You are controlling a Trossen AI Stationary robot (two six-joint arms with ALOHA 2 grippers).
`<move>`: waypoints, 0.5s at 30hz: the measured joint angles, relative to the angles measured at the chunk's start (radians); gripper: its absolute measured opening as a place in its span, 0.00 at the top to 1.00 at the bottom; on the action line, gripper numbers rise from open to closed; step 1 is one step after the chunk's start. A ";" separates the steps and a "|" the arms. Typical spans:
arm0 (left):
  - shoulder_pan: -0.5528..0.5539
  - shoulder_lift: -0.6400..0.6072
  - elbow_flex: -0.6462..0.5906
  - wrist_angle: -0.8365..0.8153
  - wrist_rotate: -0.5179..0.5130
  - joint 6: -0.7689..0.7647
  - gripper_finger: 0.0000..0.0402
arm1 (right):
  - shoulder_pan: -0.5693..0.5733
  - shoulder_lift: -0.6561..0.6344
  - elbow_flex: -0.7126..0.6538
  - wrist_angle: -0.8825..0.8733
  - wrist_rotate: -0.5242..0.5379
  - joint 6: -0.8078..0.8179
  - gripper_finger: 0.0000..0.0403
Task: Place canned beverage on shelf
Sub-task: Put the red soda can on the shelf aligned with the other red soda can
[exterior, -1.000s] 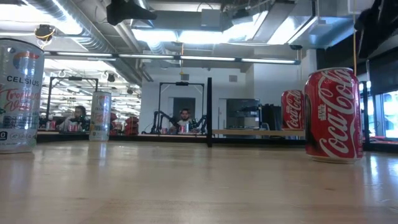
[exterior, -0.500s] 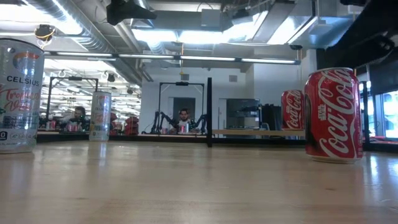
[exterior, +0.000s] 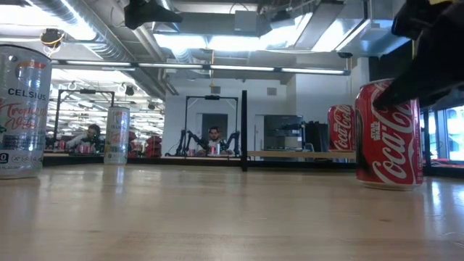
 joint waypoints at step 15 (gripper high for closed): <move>0.000 0.000 0.000 0.000 0.020 0.054 0.02 | -0.102 -0.059 0.113 -0.215 -0.106 0.063 0.33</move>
